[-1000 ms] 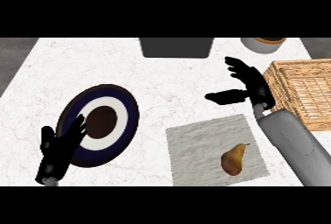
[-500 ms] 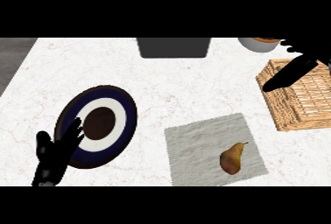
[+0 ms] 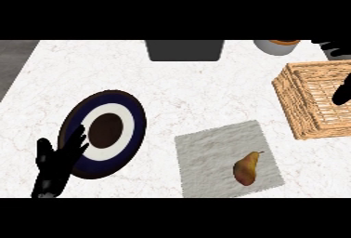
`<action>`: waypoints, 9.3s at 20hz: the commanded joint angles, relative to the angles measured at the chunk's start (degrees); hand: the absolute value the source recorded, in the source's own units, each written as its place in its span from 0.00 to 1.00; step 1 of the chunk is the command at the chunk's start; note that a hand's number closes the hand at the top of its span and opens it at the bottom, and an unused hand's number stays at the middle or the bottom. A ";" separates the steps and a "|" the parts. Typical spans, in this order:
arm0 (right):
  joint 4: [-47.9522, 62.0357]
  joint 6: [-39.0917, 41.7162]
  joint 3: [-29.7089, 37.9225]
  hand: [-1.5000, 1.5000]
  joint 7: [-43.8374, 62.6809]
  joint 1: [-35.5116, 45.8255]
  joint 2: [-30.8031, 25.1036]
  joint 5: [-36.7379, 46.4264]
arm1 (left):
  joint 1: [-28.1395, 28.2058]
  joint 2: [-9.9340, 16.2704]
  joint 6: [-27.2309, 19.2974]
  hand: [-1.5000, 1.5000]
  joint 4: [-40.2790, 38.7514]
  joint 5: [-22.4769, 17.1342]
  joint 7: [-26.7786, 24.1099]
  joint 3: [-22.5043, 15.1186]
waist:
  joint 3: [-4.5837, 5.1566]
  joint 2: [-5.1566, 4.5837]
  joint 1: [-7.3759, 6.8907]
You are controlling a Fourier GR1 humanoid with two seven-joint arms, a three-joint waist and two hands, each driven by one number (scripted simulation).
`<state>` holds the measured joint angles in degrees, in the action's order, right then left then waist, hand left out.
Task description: Pick the pear from the placemat and place it in the basket
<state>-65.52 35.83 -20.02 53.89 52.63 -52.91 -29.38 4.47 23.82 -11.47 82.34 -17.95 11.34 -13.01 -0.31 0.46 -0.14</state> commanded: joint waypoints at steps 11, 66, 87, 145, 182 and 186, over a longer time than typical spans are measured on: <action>-5.85 -0.12 -1.22 0.00 7.50 -5.09 -1.16 -5.98 | 4.29 -1.14 -0.53 0.50 2.60 1.17 4.13 -0.10 | 0.32 -0.17 0.24; -16.51 -11.51 -5.97 0.00 1.37 -34.09 25.72 29.07 | 6.17 -5.93 6.29 0.50 0.25 7.40 2.26 5.62 | 0.33 -0.33 0.10; -11.58 -12.20 -9.25 1.00 -14.34 -38.31 29.23 46.46 | 0.39 -6.10 9.00 0.50 -0.60 7.45 7.10 9.62 | 0.28 -0.45 0.20; -18.24 -31.05 38.22 1.00 -31.28 -26.45 7.33 32.77 | 4.07 -10.08 10.33 0.50 -1.24 11.85 2.60 9.76 | 0.30 -0.82 -1.29; 33.11 -30.41 48.71 0.00 -65.36 -16.91 -2.39 36.49 | 3.60 -11.23 11.05 0.50 -0.90 13.74 4.31 12.18 | 0.28 -0.65 -0.34; 41.06 -28.76 53.09 0.00 -68.88 -17.88 -8.47 34.84 | 2.21 -10.16 13.01 0.50 -2.36 12.22 3.82 13.67 | 0.18 -0.98 -0.53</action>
<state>-29.96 5.94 29.61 -12.70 35.61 -57.75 7.18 6.65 13.60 0.81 84.57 -5.52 14.48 0.07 -0.45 0.09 -0.83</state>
